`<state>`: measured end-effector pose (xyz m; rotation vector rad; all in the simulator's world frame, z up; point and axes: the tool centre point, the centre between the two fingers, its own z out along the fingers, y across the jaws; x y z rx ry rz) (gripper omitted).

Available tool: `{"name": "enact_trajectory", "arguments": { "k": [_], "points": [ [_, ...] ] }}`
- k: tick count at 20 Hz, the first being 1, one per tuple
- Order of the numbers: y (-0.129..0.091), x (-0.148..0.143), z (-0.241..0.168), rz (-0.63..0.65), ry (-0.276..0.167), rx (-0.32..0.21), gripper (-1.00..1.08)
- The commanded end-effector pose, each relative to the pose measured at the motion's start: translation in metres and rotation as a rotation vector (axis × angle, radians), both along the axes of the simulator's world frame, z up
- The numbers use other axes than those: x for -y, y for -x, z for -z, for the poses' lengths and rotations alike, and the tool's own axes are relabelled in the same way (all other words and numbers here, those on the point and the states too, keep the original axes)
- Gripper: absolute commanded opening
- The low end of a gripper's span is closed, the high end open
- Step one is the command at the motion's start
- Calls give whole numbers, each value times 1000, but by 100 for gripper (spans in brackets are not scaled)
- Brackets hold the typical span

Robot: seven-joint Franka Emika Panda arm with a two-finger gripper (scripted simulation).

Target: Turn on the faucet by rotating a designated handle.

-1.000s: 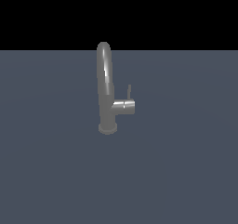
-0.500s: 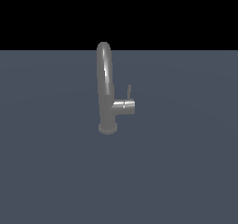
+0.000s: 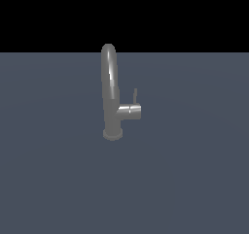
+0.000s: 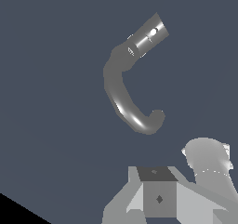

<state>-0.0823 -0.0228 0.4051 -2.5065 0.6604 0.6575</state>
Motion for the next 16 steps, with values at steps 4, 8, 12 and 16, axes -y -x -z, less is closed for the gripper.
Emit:
{"name": "enact_trajectory", "arguments": {
  "k": [4, 8, 12, 16],
  "points": [
    [-25, 6, 25, 81, -89, -96, -100],
    [-42, 10, 46, 143, -156, -169, -100],
    [-58, 14, 70, 208, -227, -245, -100],
    [-72, 18, 97, 277, -303, -327, -100]
  ]
}}
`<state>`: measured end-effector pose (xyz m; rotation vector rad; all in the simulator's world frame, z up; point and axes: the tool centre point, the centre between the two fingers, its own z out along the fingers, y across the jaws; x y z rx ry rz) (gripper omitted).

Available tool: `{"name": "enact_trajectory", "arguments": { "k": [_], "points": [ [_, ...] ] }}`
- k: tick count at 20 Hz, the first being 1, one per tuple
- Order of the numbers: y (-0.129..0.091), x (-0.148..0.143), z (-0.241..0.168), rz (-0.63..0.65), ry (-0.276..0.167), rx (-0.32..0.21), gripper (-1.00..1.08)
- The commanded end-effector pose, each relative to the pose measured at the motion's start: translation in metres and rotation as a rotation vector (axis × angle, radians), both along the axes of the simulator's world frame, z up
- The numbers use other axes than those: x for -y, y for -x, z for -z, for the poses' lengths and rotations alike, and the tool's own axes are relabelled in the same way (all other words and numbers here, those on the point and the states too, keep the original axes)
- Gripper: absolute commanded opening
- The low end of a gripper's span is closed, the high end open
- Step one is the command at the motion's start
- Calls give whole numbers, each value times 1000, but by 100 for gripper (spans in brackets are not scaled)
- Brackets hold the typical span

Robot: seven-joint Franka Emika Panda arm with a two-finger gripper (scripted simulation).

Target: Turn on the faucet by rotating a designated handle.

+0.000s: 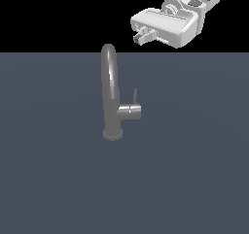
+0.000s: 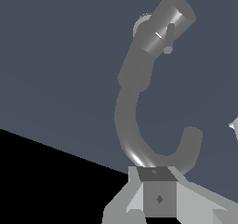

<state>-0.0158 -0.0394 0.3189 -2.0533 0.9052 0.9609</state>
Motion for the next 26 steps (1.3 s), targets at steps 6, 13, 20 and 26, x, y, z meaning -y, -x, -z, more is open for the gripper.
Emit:
{"name": "enact_trajectory", "arguments": {
  "k": [6, 13, 20, 26],
  "points": [
    [-24, 4, 57, 142, -156, -168, -100],
    [-36, 2, 110, 269, -292, -317, -100],
    [-40, -5, 147, 355, -383, -418, -100],
    [-40, -9, 161, 387, -417, -456, -100]
  ]
}}
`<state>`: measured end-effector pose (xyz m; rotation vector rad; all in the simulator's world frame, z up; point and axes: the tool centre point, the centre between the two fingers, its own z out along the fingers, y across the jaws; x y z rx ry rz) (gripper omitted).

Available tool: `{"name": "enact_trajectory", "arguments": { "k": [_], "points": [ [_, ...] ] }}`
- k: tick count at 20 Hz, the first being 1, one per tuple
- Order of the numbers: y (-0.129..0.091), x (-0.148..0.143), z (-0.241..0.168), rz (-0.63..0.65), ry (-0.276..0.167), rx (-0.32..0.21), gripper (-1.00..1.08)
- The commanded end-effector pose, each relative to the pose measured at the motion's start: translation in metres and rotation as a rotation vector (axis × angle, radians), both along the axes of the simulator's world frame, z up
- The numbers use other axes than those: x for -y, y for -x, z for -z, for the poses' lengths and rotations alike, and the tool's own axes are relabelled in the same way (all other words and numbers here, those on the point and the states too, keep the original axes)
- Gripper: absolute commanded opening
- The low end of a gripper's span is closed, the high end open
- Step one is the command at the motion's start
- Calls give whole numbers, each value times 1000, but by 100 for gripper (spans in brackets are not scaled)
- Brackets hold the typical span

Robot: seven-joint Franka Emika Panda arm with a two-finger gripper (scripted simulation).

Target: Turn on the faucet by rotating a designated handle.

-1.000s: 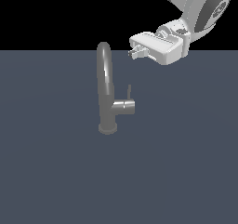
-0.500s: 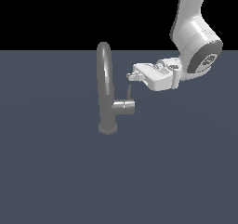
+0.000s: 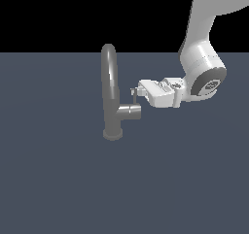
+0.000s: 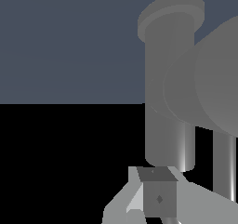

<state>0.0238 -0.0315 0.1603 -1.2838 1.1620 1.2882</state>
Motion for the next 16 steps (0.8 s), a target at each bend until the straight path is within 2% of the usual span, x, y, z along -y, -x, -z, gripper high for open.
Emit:
{"name": "enact_trajectory", "arguments": {
  "k": [1, 11, 16],
  "points": [
    [0, -1, 3, 8, -8, -8, -100],
    [0, -1, -1, 0, -1, 1, -100],
    [14, 0, -3, 0, -1, 1, -100]
  ]
}}
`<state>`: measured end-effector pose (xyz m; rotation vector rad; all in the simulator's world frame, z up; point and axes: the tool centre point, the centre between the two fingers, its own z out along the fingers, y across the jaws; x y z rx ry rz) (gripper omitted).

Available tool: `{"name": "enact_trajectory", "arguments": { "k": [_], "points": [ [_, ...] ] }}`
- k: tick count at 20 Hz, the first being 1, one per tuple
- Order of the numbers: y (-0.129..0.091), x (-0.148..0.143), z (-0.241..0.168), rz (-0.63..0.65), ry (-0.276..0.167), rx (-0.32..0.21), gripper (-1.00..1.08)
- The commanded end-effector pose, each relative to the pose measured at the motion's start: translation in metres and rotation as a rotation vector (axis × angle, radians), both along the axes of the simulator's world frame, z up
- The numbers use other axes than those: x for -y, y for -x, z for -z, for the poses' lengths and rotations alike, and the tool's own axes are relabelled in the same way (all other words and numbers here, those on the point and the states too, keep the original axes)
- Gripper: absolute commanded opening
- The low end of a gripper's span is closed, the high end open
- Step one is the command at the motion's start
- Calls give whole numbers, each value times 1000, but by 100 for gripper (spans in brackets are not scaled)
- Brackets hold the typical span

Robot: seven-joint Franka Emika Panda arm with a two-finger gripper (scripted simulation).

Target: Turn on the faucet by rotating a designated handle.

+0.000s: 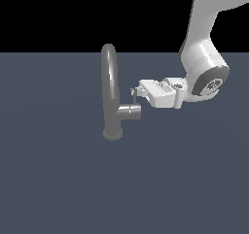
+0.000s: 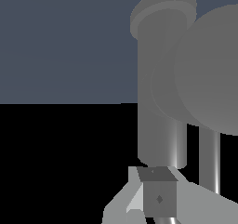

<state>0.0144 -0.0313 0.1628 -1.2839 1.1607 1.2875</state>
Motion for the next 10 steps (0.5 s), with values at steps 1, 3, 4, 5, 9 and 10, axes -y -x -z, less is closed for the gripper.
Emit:
{"name": "enact_trajectory", "arguments": {
  "k": [1, 3, 4, 5, 9, 10],
  "points": [
    [7, 1, -1, 0, 0, 0, -100],
    [13, 1, -3, 0, 0, 0, -100],
    [16, 2, -3, 0, 0, 0, -100],
    [19, 2, -4, 0, 0, 0, -100],
    [31, 3, -6, 0, 0, 0, -100],
    [34, 4, -7, 0, 0, 0, -100]
  ]
}}
